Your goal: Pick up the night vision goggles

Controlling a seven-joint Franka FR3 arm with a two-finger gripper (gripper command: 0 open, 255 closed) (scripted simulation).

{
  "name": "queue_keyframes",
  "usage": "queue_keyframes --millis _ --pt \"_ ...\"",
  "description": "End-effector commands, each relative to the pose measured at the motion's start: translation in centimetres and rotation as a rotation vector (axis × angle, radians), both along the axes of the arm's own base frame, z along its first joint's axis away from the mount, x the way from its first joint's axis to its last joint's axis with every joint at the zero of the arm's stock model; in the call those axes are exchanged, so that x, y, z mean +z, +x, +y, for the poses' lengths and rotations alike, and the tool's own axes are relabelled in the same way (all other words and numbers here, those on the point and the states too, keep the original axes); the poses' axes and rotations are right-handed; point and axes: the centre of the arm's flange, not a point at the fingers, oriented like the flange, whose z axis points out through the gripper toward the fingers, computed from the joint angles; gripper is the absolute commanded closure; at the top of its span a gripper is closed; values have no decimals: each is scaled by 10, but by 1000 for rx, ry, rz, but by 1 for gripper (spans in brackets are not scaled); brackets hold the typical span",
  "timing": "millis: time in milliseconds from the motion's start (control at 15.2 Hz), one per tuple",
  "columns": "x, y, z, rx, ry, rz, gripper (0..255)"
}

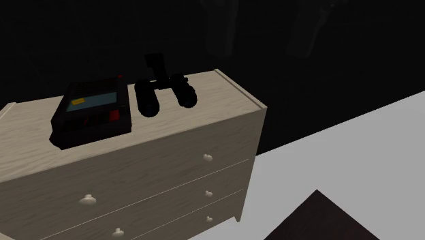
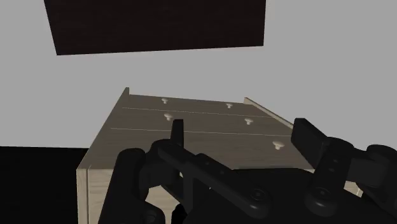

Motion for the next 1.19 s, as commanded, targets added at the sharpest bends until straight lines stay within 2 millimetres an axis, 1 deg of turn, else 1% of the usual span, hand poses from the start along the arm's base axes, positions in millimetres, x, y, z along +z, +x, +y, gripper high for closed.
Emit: queue_keyframes --millis 0,528,1122 --pt "0 0 0 0 0 0 0" --pt "-26 94 15 -43 -59 -42 0" --pt "-52 202 26 -91 -126 -89 0"
